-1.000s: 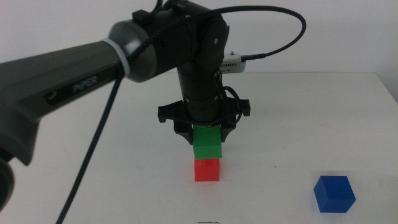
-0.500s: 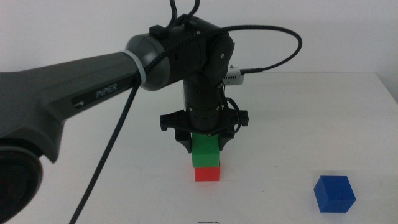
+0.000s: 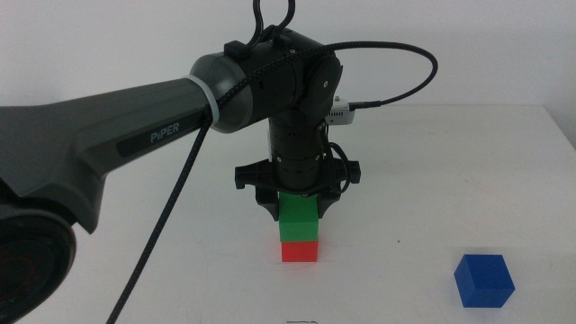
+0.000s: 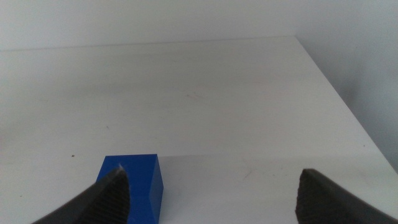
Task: Stack red cubes first, then green, then blue cubes in a specific spot.
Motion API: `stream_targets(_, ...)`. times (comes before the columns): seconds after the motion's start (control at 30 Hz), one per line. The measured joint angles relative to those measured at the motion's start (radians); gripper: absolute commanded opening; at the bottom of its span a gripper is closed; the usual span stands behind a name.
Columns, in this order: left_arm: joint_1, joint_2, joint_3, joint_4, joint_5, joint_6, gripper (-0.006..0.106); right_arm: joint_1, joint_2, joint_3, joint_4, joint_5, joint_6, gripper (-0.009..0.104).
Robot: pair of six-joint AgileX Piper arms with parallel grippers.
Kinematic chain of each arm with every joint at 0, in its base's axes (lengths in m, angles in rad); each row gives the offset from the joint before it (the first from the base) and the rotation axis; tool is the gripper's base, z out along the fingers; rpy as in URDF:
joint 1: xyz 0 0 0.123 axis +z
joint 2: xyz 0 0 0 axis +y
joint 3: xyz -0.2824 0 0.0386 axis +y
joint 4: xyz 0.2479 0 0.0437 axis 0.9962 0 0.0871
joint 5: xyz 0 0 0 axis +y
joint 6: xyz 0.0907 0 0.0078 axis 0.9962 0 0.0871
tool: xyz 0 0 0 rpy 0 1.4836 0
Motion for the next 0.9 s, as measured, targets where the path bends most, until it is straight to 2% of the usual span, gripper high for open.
stream_targets(0.3,0.0,0.007,-0.005,0.012,-0.008,0.001,0.004,0.0,0.0,0.0,0.0,0.0,0.0,0.08)
stream_targets(0.33,0.0,0.008,-0.005,0.012,-0.011,0.002,0.014,0.0,0.0,0.0,0.0,0.0,0.0,0.08)
stream_targets(0.5,0.0,0.008,-0.005,0.012,-0.012,0.009,0.031,0.0,0.0,0.0,0.0,0.0,0.0,0.08)
stream_targets(0.53,0.0,0.008,-0.005,0.011,-0.012,0.013,0.039,0.0,0.0,0.0,0.0,0.0,0.0,0.08)
stream_targets(0.67,0.0,0.008,-0.005,0.011,-0.013,0.024,0.053,0.0,0.0,0.0,0.0,0.0,0.0,0.08)
stream_targets(0.9,0.0,0.013,-0.005,0.011,-0.021,0.058,0.087,0.0,0.0,0.0,0.0,0.0,0.0,0.08)
